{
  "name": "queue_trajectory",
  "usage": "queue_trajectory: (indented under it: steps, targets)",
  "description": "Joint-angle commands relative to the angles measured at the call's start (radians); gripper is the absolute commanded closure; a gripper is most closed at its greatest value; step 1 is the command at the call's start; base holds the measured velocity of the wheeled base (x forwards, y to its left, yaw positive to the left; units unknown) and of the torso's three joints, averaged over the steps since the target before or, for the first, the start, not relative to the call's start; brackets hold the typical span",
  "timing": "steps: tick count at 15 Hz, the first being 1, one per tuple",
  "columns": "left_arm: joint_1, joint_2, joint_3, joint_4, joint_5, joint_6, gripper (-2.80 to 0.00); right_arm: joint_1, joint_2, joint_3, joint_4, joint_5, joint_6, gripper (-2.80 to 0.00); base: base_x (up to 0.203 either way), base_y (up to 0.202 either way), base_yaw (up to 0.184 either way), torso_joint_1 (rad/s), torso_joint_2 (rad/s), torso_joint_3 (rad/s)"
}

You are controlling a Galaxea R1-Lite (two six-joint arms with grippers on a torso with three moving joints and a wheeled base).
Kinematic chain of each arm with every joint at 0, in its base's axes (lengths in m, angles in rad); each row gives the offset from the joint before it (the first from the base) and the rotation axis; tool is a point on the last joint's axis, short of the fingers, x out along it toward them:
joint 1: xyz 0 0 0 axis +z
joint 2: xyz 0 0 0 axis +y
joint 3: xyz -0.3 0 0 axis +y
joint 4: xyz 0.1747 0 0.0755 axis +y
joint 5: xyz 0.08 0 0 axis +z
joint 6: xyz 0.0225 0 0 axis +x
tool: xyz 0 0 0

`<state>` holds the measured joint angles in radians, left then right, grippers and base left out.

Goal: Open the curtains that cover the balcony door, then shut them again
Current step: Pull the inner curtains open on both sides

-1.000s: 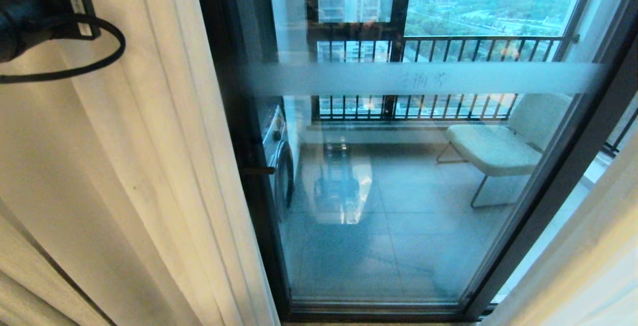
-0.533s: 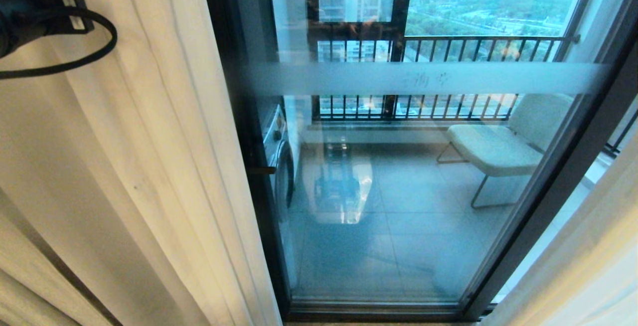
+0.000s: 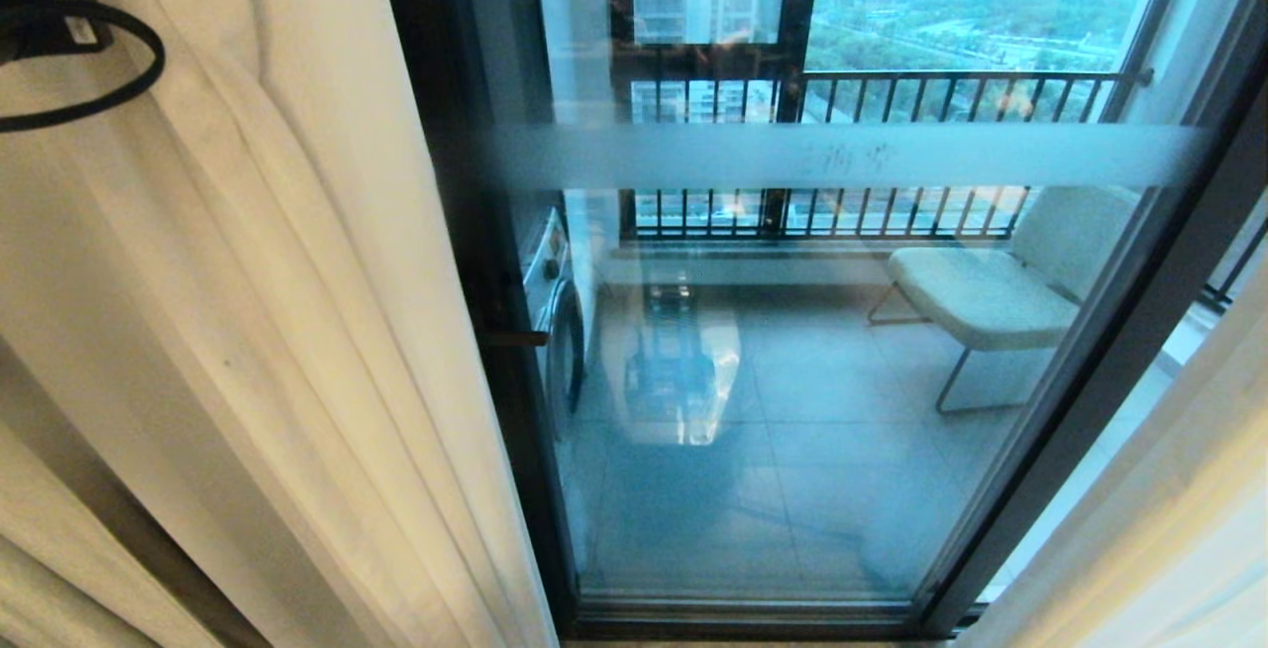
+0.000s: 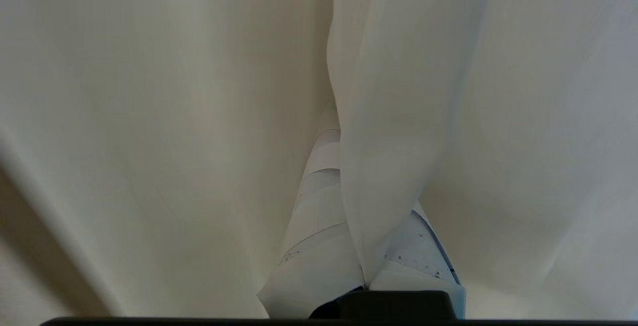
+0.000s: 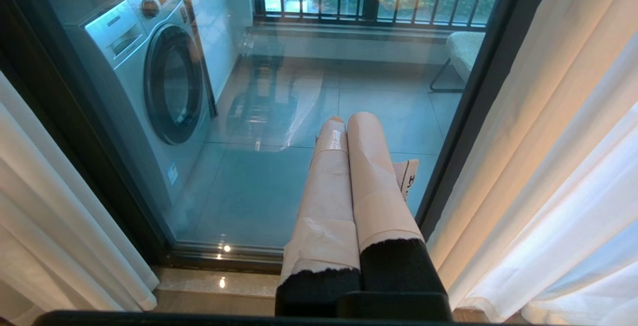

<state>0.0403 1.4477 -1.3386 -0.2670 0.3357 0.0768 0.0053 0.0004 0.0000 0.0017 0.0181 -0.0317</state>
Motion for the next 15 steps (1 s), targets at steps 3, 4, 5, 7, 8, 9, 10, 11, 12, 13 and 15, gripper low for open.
queue_trajectory:
  steps: [3, 4, 5, 7, 8, 9, 10, 11, 12, 13, 15]
  targets:
    - [0.204, 0.016, -0.024, 0.000, -0.025, -0.003, 0.00, 0.001, 0.000, 0.000, 0.000, 0.000, -0.001, 0.00, 0.000, 0.000, 0.000, 0.000, 0.00, 0.000]
    - [0.253, 0.024, -0.025, 0.000, -0.054, -0.015, 0.00, 0.001, 0.000, 0.000, 0.000, 0.000, -0.001, 0.00, 0.000, 0.000, 0.000, 0.000, 0.00, 0.000]
    - [0.287, 0.032, -0.025, 0.000, -0.084, -0.025, 0.00, 0.001, 0.000, 0.000, 0.000, 0.000, -0.001, 0.00, 0.000, 0.000, 0.000, 0.000, 0.00, 0.000]
    - [0.388, 0.059, -0.027, -0.001, -0.151, -0.046, 0.00, 0.001, 0.000, 0.000, 0.000, 0.000, -0.001, 0.00, 0.000, 0.000, 0.000, 0.000, 0.00, 0.000]
    - [0.426, 0.074, -0.029, -0.001, -0.175, -0.056, 0.00, 0.001, 0.000, 0.000, 0.000, 0.000, -0.001, 0.00, 0.000, 0.000, 0.000, 0.000, 0.00, 0.000]
    - [0.465, 0.088, -0.031, 0.000, -0.191, -0.071, 0.00, 0.001, 0.000, 0.000, 0.000, 0.000, -0.001, 0.00, 0.000, 0.000, 0.000, 0.000, 0.00, 0.000]
    - [0.496, 0.102, -0.031, 0.000, -0.203, -0.087, 0.00, -0.001, 0.000, 0.000, 0.000, 0.000, -0.001, 0.00, 0.000, 0.000, 0.000, 0.000, 0.00, 0.000]
    - [0.525, 0.117, -0.033, 0.000, -0.213, -0.098, 0.00, 0.001, 0.000, 0.000, 0.000, 0.000, -0.001, 0.00, 0.000, 0.000, 0.000, 0.000, 0.00, 0.000]
    - [0.560, 0.136, -0.043, 0.000, -0.224, -0.105, 0.00, 0.001, 0.000, 0.000, 0.000, 0.000, -0.001, 0.00, 0.000, 0.000, 0.000, 0.000, 0.00, 0.000]
    - [0.592, 0.157, -0.056, 0.000, -0.232, -0.107, 0.00, 0.001, 0.000, 0.000, 0.000, 0.000, -0.001, 0.00, 0.000, 0.000, 0.000, 0.000, 0.00, 0.000]
    - [0.645, 0.193, -0.082, 0.000, -0.239, -0.107, 0.00, 0.001, 0.000, 0.000, 0.000, 0.000, -0.001, 0.00, 0.000, 0.000, 0.000, 0.000, 0.00, 0.000]
